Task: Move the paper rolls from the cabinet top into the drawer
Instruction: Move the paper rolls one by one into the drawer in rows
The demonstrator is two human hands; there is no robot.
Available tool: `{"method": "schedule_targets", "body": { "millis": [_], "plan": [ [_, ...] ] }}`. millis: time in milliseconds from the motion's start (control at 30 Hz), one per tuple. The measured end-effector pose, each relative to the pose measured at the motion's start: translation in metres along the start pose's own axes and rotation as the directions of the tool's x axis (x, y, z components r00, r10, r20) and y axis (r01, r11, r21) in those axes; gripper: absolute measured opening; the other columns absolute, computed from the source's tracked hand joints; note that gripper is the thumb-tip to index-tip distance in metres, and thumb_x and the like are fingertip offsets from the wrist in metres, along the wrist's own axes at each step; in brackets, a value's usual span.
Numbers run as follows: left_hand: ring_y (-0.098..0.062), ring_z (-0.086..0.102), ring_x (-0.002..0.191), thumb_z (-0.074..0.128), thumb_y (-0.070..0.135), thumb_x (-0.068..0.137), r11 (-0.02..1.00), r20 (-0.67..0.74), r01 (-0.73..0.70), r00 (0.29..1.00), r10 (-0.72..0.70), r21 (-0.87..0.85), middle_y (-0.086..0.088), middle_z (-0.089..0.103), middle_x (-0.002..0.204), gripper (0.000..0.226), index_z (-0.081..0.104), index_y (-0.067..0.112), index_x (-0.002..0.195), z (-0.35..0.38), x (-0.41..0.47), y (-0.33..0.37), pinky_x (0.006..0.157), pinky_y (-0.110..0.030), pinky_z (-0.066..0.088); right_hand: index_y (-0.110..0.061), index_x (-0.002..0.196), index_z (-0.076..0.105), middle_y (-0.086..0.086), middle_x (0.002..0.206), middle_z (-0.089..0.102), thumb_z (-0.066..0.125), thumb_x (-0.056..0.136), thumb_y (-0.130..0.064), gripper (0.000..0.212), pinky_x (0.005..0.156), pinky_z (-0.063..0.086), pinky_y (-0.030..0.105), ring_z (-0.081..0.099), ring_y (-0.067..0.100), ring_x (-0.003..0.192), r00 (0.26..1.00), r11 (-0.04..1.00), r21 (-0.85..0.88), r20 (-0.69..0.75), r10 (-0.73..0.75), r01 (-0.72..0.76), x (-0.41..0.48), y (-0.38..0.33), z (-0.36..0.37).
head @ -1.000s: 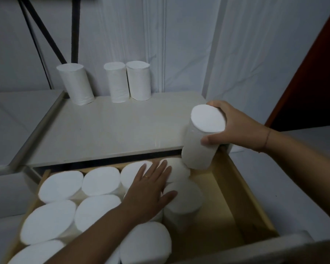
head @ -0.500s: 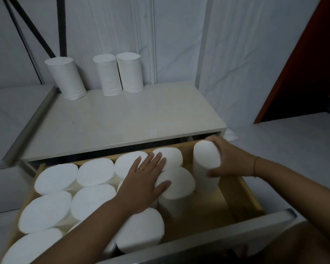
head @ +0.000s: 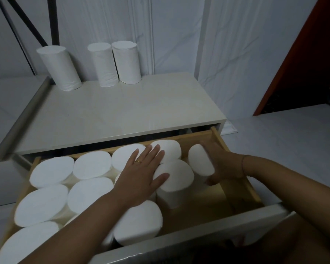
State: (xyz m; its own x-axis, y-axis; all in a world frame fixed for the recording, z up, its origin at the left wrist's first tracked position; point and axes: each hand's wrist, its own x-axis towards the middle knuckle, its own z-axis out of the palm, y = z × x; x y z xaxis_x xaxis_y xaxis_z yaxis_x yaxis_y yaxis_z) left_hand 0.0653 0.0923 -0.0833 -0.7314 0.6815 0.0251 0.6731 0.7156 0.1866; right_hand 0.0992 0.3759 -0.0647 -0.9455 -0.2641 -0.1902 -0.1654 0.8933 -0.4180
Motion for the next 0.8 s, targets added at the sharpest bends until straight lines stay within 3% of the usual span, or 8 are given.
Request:
{"method": "schedule_targets", "body": {
  "millis": [167, 333, 533, 633, 800],
  "plan": [
    [-0.008, -0.011, 0.144, 0.005, 0.065, 0.086, 1.000, 0.002, 0.000, 1.000, 0.000, -0.004, 0.010, -0.006, 0.157, 0.072, 0.003, 0.031, 0.149, 0.000, 0.000, 0.001, 0.119, -0.040, -0.004, -0.031, 0.132, 0.032, -0.006, 0.128, 0.039, 0.067, 0.077, -0.048, 0.067, 0.093, 0.045, 0.035, 0.043, 0.020, 0.120, 0.991, 0.977, 0.179, 0.095, 0.097, -0.113, 0.014, -0.009, -0.023],
    [-0.009, -0.009, 0.145, 0.008, 0.064, 0.087, 1.000, 0.000, -0.001, 1.000, 0.001, -0.022, 0.011, -0.005, 0.156, 0.071, 0.005, 0.031, 0.149, 0.000, 0.000, 0.001, 0.119, -0.041, -0.004, -0.032, 0.129, 0.041, 0.000, 0.130, 0.048, 0.061, 0.084, -0.042, 0.050, 0.097, 0.045, 0.043, 0.046, 0.022, 0.116, 0.982, 0.983, 0.132, 0.155, 0.109, -0.130, 0.021, -0.014, -0.022],
    [-0.009, -0.009, 0.145, 0.005, 0.065, 0.086, 1.000, -0.002, -0.010, 1.000, 0.010, -0.007, 0.009, -0.003, 0.158, 0.073, 0.005, 0.030, 0.150, 0.000, 0.000, -0.001, 0.119, -0.042, -0.002, -0.038, 0.117, 0.043, -0.012, 0.110, 0.048, 0.062, 0.081, -0.046, 0.042, 0.071, 0.043, 0.018, 0.048, 0.015, 0.104, 0.959, 0.964, 0.167, 0.230, 0.167, -0.208, 0.008, -0.010, -0.021],
    [-0.010, -0.007, 0.145, 0.004, 0.066, 0.086, 1.000, -0.003, -0.014, 1.000, 0.014, 0.002, 0.009, -0.002, 0.158, 0.073, 0.006, 0.030, 0.150, 0.001, 0.000, -0.001, 0.118, -0.042, -0.001, -0.042, 0.111, 0.042, -0.021, 0.101, 0.046, 0.063, 0.080, -0.048, 0.038, 0.067, 0.042, 0.017, 0.048, 0.011, 0.099, 0.937, 0.954, 0.165, 0.287, 0.198, -0.252, -0.001, -0.009, -0.017],
    [-0.011, -0.007, 0.146, 0.007, 0.065, 0.088, 1.000, 0.000, -0.017, 1.000, 0.017, -0.003, 0.007, -0.001, 0.159, 0.072, 0.007, 0.029, 0.150, 0.002, 0.000, -0.001, 0.119, -0.043, -0.001, -0.035, 0.113, 0.044, -0.010, 0.109, 0.050, 0.063, 0.080, -0.046, 0.040, 0.068, 0.056, 0.025, 0.052, 0.014, 0.098, 0.899, 0.922, 0.187, 0.355, 0.258, -0.338, -0.018, -0.015, -0.015]
  ]
}}
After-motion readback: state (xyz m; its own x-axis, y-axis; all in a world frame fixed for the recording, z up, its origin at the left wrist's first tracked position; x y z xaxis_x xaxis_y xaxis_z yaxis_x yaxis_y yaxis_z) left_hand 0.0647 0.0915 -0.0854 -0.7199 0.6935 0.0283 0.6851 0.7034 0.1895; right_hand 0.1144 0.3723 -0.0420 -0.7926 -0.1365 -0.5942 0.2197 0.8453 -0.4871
